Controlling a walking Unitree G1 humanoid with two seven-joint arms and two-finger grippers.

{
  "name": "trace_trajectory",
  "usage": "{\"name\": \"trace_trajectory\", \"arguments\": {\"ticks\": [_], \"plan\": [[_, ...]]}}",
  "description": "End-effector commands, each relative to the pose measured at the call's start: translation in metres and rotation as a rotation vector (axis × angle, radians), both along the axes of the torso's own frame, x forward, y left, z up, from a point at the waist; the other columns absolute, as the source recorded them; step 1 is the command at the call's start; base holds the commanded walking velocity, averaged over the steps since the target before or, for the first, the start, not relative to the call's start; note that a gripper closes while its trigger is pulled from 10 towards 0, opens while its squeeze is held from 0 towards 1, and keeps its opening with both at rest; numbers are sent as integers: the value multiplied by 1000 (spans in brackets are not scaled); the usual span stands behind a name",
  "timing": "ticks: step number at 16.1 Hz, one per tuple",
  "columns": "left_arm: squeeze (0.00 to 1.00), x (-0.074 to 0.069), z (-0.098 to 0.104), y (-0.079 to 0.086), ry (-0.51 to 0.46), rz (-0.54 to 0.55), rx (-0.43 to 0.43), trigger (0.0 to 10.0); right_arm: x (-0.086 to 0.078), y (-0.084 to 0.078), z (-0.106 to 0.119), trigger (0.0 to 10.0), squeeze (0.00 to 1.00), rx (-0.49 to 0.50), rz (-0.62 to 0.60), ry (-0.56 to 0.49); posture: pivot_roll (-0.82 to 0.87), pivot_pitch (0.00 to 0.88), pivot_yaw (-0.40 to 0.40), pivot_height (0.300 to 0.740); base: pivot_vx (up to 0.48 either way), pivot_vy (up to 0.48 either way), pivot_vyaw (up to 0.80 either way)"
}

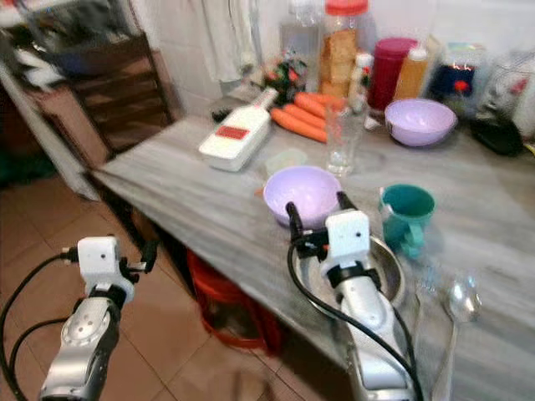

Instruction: Setting the table

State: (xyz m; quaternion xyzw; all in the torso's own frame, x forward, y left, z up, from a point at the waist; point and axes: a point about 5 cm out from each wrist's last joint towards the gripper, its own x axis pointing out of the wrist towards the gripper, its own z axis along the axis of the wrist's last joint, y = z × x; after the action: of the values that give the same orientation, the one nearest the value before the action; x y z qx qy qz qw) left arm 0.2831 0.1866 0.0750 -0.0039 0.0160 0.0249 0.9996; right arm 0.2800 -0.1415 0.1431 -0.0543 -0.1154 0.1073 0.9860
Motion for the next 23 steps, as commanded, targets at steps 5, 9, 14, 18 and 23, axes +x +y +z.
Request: {"name": "trace_trajectory", "arguments": {"ticks": [5, 9, 14, 18, 23], "plan": [[0, 0, 0, 6, -10, 44, 30, 10000, -1, 7, 5, 10000, 427, -3, 23, -19, -27, 0, 111, 740, 0, 0, 800], [0, 0, -1, 12, -16, 82, 58, 10000, 0, 12, 6, 10000, 294, -14, 49, -26, -22, 0, 107, 740, 0, 0, 800], [0, -3, -6, 16, -7, 136, 82, 10000, 0, 15, 6, 10000, 251, -25, 81, -26, -20, 0, 97, 740, 0, 0, 800], [0, -4, -8, 17, -6, 156, 90, 10000, 1, 19, 7, 10000, 247, -28, 103, -26, -10, 0, 81, 740, 0, 0, 800], [0, -13, -19, 19, 26, 183, 86, 10000, 11, 21, 1, 10000, 0, -17, 130, 11, 42, 0, 32, 740, 0, 0, 480]]}}
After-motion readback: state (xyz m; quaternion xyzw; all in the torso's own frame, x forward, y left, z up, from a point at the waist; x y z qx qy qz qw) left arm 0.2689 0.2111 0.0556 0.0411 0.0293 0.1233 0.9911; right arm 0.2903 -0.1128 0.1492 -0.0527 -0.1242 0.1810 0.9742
